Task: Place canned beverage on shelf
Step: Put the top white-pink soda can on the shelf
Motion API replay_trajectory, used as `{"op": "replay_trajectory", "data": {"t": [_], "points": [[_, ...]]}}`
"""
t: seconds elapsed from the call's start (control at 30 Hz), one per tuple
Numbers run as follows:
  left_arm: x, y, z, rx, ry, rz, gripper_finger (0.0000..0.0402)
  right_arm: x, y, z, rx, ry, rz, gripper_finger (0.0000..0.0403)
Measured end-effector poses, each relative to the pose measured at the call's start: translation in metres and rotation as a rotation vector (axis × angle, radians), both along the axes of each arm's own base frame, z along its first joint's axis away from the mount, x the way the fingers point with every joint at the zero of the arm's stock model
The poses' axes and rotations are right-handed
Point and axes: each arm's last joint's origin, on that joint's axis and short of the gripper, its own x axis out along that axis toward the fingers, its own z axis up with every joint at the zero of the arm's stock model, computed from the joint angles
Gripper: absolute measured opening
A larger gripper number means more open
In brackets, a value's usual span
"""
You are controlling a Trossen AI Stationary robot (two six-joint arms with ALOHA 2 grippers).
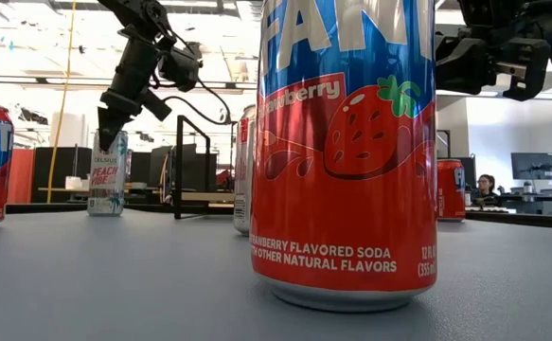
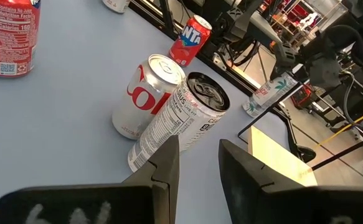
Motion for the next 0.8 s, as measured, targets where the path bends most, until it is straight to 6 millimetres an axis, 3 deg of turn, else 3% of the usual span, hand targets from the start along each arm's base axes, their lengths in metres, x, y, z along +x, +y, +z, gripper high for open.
{"op": "replay_trajectory", "data": {"t": [0.17, 0.37, 0.63, 0.8], "points": [[0.001, 0.001, 0.0, -0.001, -0.018, -0.015, 0.0303, 0.0, 0.0, 0.0, 0.0, 0.0, 0.0, 0.0111], [0.001, 0.0, 0.0, -0.025, -0.029, -0.02, 0.0248, 0.0, 0.0, 0.0, 0.0, 0.0, 0.0, 0.0111], [-0.002, -0.004, 0.003, -0.06, 0.003, 0.018, 0.0248, 0.0, 0.0, 0.0, 0.0, -0.001, 0.0, 0.0111], [0.001, -0.01, 0.023, -0.034, 0.011, 0.081, 0.0248, 0.0, 0.0, 0.0, 0.0, -0.001, 0.0, 0.0111]]}}
